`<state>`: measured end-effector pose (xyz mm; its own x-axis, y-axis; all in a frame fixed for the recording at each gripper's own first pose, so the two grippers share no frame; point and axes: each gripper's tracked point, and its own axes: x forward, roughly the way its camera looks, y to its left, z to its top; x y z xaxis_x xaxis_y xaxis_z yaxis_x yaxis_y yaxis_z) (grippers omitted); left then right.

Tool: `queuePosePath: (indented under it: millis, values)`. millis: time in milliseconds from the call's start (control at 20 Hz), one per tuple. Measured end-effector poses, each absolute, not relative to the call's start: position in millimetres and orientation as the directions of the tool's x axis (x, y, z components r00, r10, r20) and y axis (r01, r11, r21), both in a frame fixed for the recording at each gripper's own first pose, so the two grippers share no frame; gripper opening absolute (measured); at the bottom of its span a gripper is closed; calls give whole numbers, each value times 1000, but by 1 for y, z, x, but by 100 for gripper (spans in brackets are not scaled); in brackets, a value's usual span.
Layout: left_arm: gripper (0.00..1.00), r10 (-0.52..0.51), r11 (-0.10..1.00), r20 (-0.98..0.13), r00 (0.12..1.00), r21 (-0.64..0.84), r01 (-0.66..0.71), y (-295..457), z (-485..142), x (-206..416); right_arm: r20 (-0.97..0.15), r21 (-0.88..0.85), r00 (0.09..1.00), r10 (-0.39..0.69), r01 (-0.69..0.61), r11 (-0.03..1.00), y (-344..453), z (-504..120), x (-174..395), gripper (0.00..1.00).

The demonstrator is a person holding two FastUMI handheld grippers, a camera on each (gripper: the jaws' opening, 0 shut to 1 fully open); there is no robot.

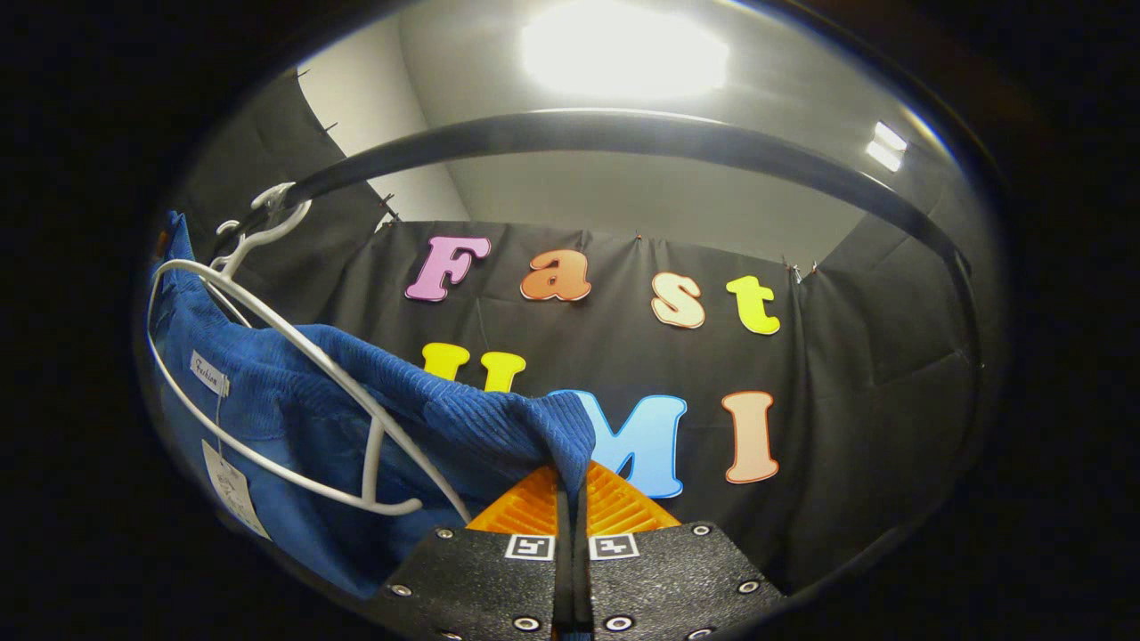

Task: Grasp the clothes on the hanger with both hands and then place them into the laundry hamper below.

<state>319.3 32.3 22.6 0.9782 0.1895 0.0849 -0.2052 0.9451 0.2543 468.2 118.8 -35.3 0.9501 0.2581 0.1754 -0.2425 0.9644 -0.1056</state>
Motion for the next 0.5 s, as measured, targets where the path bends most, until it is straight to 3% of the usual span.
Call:
queuePosePath:
  millis: [500]
  values:
    - [1,209,966,-37,977,161,-201,60,-52,342,36,-66,971,238,-236,970,111,-85,499,0]
